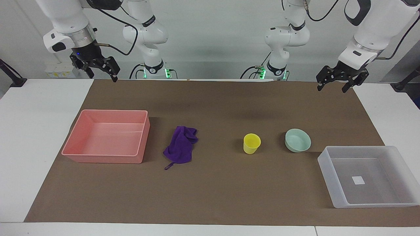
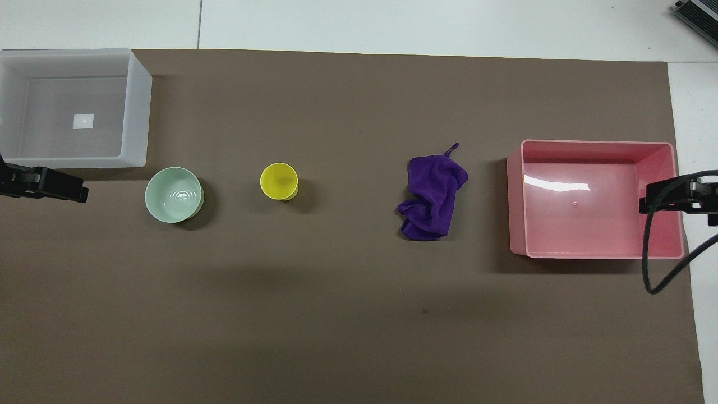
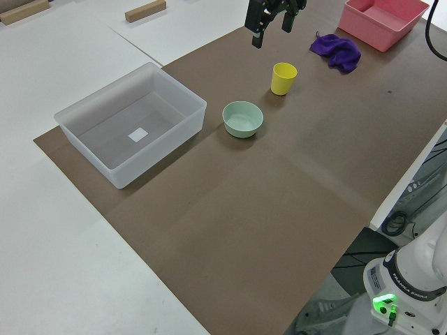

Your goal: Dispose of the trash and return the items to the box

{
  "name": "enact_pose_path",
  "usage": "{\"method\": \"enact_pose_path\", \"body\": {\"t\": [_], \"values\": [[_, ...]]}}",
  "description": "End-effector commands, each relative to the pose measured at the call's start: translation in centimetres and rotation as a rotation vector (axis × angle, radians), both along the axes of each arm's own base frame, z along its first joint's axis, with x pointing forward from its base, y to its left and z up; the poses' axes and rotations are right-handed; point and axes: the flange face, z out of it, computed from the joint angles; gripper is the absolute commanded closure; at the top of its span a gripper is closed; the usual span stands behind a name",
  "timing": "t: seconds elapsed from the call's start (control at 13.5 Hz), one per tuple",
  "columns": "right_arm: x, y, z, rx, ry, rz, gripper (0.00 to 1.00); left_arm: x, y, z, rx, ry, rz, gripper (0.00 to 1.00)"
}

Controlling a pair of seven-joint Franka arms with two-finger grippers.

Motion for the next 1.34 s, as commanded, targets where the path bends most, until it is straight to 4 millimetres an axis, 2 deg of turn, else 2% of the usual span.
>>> {"method": "enact_pose_path", "body": {"t": [0.0, 0.67, 1.04, 1.26], "values": [[-0.5, 0.1, 0.2, 0.005, -0.014, 0.028, 0.0, -0.7, 0.0, 0.1, -0.008, -0.02, 0.009, 0.0], [-0.5, 0.2, 0.1, 0.005, -0.012, 0.02, 0.0, -1.5, -0.6, -0.5, -0.003, 0.009, 0.007, 0.0], [-0.4, 0.0, 0.1, 0.006, -0.015, 0.026, 0.0, -0.7, -0.3, 0.0, -0.005, -0.058, 0.003, 0.0], [-0.3, 0.3, 0.2, 0.007, -0.029, 0.023, 0.0, -0.5, -1.0, -0.1, -0.008, -0.073, -0.012, 0.0]]}}
